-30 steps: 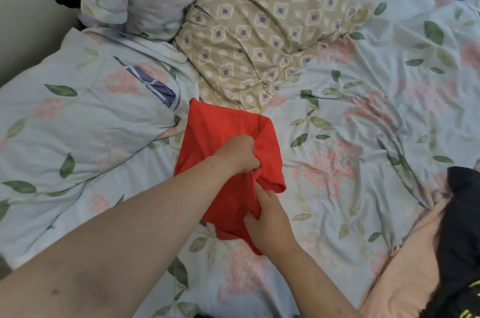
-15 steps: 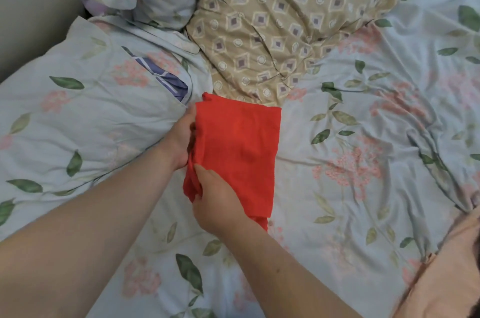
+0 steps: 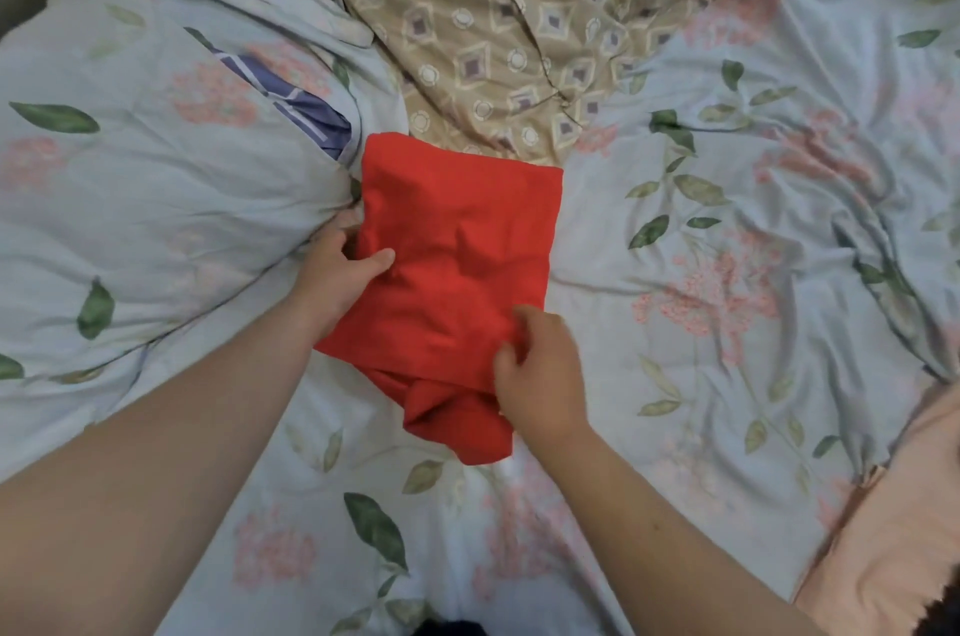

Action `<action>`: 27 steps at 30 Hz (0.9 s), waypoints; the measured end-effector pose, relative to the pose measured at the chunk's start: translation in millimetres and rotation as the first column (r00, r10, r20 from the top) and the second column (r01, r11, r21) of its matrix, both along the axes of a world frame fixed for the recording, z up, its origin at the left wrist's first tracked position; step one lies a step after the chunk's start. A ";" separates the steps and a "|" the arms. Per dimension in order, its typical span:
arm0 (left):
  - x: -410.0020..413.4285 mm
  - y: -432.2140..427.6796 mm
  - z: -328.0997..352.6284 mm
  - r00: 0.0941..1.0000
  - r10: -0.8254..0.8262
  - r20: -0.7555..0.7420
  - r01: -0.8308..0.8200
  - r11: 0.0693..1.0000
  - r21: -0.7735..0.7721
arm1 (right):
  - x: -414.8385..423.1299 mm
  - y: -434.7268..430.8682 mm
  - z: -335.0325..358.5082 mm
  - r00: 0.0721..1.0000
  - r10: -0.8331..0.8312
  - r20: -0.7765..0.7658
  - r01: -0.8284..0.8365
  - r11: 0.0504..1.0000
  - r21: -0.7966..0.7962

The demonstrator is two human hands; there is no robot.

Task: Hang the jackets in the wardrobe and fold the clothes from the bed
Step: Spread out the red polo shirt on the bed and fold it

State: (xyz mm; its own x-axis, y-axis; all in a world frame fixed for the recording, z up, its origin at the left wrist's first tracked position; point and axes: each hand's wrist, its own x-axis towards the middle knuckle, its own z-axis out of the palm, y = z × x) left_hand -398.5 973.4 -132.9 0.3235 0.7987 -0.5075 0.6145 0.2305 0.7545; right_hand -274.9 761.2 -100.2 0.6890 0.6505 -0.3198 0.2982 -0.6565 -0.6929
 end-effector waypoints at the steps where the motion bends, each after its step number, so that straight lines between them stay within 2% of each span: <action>1: -4.0 -3.6 -0.9 0.999 0.024 -0.024 -0.025 0.999 -0.038 | 8.2 -1.2 -3.8 0.996 -0.077 -0.051 0.074 0.995 -0.071; 3: -9.7 -10.0 -0.7 0.997 0.071 -0.043 -0.078 0.977 -0.201 | 15.5 0.1 -10.9 0.957 -0.208 -0.200 0.170 0.966 -0.193; 5: -16.0 -23.2 1.5 0.996 0.085 -0.009 -0.082 0.923 -0.376 | 14.6 1.4 -15.9 0.916 -0.245 -0.318 0.175 0.957 -0.231; 9: -28.4 -70.3 10.9 0.971 0.234 0.056 -0.160 0.801 -0.577 | 8.5 -17.1 -18.0 0.702 -0.377 -0.605 0.302 0.926 -0.226; 10: -33.7 -85.0 11.3 0.961 0.267 0.065 -0.173 0.770 -0.614 | 8.4 -27.7 -19.4 0.664 -0.403 -0.630 0.324 0.914 -0.242; 13: -53.4 -137.7 10.8 0.937 0.350 0.010 -0.247 0.682 -0.688 | 3.8 -73.6 -18.4 0.643 -0.431 -0.633 0.271 0.901 -0.338; 17: -73.9 -203.2 16.1 0.856 0.486 -0.175 -0.415 0.446 -0.793 | -3.9 -131.8 -4.8 0.578 -0.488 -0.654 0.215 0.864 -0.455; 22: -85.2 -236.1 50.0 0.802 0.468 -0.371 -0.502 0.193 -0.843 | 4.7 -152.5 27.1 0.584 -0.556 -0.591 0.171 0.796 -0.580; 24: -91.8 -240.0 60.2 0.753 0.489 -0.440 -0.545 0.090 -0.834 | 8.3 -153.6 37.9 0.505 -0.600 -0.621 0.143 0.767 -0.625; 27: -91.1 -231.2 71.8 0.637 0.613 -0.467 -0.588 -0.005 -0.809 | 13.1 -146.4 50.5 0.281 -0.648 -0.708 0.129 0.756 -0.641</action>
State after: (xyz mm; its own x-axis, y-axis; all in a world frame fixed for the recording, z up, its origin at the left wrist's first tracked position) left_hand -489.6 742.2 -61.0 -0.0103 -0.2066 -0.9784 -0.1203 0.9716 -0.2039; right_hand -261.8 614.8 -49.7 -0.0265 0.0171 -0.9995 -0.6595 -0.7517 0.0047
